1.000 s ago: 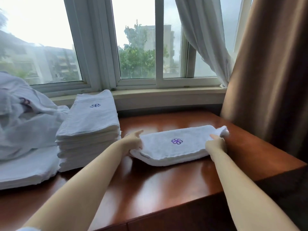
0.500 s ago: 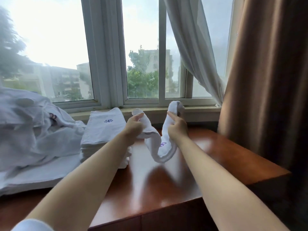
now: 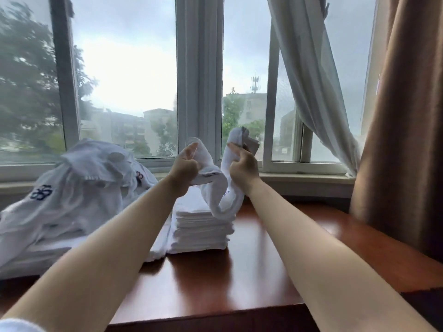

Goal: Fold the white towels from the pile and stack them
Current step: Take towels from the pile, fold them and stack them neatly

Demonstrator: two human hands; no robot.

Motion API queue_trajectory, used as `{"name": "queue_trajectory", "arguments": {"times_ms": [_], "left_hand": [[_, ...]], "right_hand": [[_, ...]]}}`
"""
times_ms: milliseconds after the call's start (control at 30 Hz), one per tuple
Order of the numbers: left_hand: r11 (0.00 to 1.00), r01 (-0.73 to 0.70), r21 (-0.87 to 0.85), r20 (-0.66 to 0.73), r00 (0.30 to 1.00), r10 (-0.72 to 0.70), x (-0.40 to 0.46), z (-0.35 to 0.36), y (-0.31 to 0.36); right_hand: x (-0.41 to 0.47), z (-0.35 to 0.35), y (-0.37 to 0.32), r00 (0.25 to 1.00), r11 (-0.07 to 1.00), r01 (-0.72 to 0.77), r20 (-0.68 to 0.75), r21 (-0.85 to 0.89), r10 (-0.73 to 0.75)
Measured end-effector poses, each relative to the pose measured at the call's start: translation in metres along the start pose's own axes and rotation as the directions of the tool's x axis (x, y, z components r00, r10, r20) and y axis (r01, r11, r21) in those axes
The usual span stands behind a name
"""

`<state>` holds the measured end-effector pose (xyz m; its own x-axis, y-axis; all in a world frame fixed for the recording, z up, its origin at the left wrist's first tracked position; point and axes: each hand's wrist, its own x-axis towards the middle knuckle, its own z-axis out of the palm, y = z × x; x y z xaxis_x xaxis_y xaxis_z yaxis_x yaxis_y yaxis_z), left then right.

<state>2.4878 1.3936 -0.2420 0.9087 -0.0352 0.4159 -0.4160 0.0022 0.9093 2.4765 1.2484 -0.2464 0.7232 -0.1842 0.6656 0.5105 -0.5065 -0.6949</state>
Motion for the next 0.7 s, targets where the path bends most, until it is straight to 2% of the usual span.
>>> {"name": "queue_trajectory", "arguments": {"times_ms": [300, 500, 700], "left_hand": [[0.992, 0.087, -0.090, -0.098, 0.991, -0.096, 0.029, -0.070, -0.022], [0.988, 0.084, -0.130, -0.179, 0.978, -0.106, 0.082, -0.082, -0.031], [0.979, 0.079, -0.190, -0.193, 0.974, -0.116, 0.141, -0.077, -0.044]], "right_hand": [[0.059, 0.086, 0.011, 0.998, 0.999, 0.013, 0.068, 0.041, -0.016], [0.119, 0.128, 0.035, 0.993, 0.999, 0.044, 0.108, 0.011, -0.045], [0.182, 0.159, 0.060, 0.986, 0.996, 0.043, 0.156, 0.078, -0.055]]}}
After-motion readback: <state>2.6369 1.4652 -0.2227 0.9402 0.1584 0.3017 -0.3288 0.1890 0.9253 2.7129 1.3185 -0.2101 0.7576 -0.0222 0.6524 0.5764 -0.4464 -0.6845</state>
